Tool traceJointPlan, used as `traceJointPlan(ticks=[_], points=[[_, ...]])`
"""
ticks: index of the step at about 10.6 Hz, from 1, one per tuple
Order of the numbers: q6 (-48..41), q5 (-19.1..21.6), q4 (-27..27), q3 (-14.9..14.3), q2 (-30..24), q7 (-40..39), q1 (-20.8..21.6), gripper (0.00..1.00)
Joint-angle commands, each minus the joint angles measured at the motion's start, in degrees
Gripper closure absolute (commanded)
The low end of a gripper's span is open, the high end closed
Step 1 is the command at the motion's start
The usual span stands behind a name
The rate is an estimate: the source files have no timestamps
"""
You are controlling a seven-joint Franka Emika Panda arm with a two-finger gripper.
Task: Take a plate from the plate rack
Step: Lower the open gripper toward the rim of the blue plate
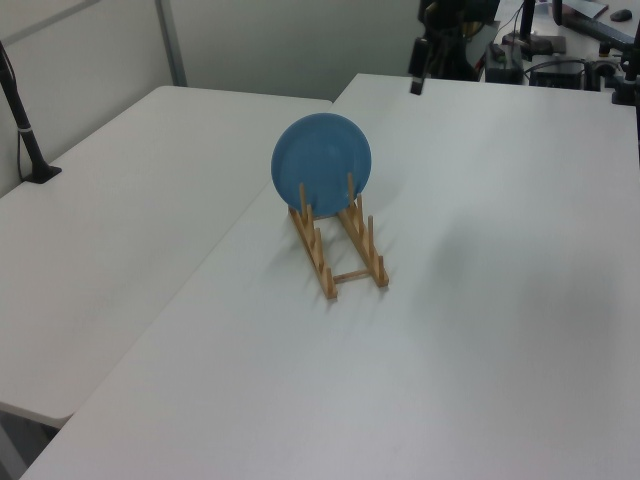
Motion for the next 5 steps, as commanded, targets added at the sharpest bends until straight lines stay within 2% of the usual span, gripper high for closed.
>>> traceJointPlan(ticks=[1, 2, 3, 5], points=[[14.28, -4.02, 0.43, -0.3, 2.4, -0.35, 3.17, 0.0], [18.42, -5.24, 0.43, -0.38, 3.46, -0.34, 3.96, 0.0], [21.42, -8.56, 0.52, -0.47, 4.86, 0.09, 5.27, 0.0], [24.53, -19.09, 2.97, -0.65, 8.81, 9.62, 7.82, 0.03]])
